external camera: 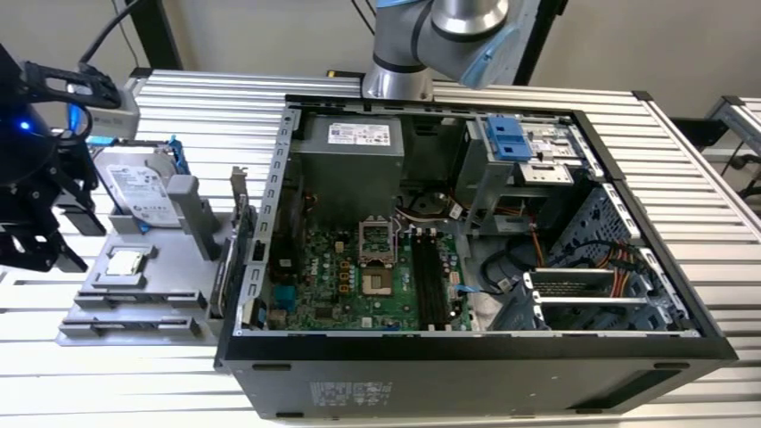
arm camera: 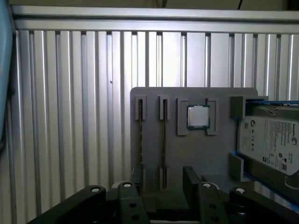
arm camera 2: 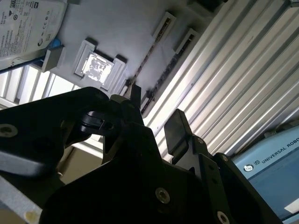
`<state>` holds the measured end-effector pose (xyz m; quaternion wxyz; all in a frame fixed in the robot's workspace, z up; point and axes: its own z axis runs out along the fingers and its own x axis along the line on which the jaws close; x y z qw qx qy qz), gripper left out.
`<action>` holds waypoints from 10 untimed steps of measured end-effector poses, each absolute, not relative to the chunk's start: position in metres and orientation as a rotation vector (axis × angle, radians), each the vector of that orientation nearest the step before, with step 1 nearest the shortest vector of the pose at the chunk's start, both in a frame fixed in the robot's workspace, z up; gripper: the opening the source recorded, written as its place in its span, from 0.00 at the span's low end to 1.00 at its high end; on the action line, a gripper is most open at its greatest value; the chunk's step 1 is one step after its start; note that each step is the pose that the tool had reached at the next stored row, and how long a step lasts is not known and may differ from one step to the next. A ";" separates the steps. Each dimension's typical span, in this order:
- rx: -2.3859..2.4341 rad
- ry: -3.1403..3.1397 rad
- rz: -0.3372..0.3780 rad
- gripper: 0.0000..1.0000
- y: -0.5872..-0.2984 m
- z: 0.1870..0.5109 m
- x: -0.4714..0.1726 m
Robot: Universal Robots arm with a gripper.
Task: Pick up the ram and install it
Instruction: 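Pick up the ram and move it above insertion slot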
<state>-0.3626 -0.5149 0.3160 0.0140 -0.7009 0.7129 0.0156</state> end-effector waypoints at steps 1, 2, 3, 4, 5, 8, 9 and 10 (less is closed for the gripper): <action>-2.183 2.220 0.049 1.00 -0.515 0.315 -0.363; -2.183 2.220 0.049 1.00 -0.515 0.314 -0.363; -2.183 2.221 0.050 1.00 -0.515 0.314 -0.363; -2.183 2.221 0.050 1.00 -0.515 0.313 -0.363; -2.183 2.221 0.050 1.00 -0.515 0.312 -0.363; -2.183 2.221 0.050 1.00 -0.515 0.311 -0.363; -2.183 2.221 0.050 1.00 -0.515 0.310 -0.363; -2.183 2.221 0.050 1.00 -0.515 0.310 -0.363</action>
